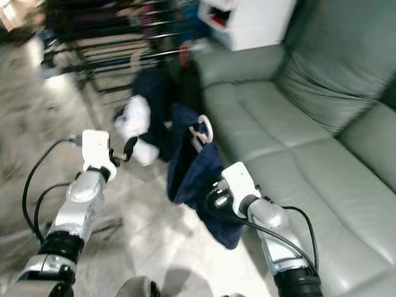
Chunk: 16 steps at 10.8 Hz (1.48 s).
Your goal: Hang hanger
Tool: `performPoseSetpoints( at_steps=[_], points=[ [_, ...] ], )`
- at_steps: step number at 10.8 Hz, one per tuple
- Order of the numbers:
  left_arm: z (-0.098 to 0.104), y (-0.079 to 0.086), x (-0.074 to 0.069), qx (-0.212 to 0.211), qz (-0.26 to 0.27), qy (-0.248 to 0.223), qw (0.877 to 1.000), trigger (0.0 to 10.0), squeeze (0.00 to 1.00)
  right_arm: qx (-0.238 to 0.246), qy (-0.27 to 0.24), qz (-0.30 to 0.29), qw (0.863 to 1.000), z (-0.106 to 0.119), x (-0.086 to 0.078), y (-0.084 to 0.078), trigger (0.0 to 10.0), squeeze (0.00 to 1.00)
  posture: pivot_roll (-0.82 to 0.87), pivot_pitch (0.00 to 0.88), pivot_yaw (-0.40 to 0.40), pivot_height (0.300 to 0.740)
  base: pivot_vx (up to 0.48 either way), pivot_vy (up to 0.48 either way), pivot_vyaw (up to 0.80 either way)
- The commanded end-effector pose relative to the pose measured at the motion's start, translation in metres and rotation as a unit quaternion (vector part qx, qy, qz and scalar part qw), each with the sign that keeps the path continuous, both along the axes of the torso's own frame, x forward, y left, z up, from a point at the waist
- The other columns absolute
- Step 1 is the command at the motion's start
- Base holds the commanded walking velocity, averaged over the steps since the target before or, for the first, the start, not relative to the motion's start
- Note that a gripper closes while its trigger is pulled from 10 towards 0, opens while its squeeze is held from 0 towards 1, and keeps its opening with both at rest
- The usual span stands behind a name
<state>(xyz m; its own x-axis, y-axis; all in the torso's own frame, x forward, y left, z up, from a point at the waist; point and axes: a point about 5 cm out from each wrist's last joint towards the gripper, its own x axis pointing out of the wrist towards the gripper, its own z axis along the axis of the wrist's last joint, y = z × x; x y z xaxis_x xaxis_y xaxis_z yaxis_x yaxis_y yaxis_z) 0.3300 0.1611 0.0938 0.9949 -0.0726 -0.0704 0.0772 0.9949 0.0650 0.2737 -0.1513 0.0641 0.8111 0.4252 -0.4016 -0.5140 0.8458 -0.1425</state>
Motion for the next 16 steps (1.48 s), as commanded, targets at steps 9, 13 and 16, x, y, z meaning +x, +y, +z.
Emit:
performPoseSetpoints(
  at_steps=[9, 13, 16],
  points=[
    [0.008, -0.004, -0.004, 0.017, 0.008, -0.005, 1.000, 10.0, 0.00, 0.022, -0.042, -0.029, 0.998, 0.014, 0.016, 0.009, 10.0, 0.00, 0.00, 0.000, 0.027, 0.740, 0.000, 0.421, 0.55],
    [0.009, -0.006, -0.006, -0.002, -0.015, -0.008, 1.000, 10.0, 0.00, 0.032, -0.028, -0.139, 0.989, 0.009, 0.023, -0.004, 10.0, 0.00, 0.00, 0.000, 0.023, 0.740, 0.081, 0.000, 0.00],
    [0.009, -0.009, -0.007, -0.007, -0.024, -0.010, 1.000, 10.0, 0.00, 0.041, -0.020, -0.211, 0.976, 0.010, 0.028, -0.016, 10.0, 0.00, 0.00, 0.000, 0.022, 0.740, 0.421, 0.000, 0.00]
  ],
)
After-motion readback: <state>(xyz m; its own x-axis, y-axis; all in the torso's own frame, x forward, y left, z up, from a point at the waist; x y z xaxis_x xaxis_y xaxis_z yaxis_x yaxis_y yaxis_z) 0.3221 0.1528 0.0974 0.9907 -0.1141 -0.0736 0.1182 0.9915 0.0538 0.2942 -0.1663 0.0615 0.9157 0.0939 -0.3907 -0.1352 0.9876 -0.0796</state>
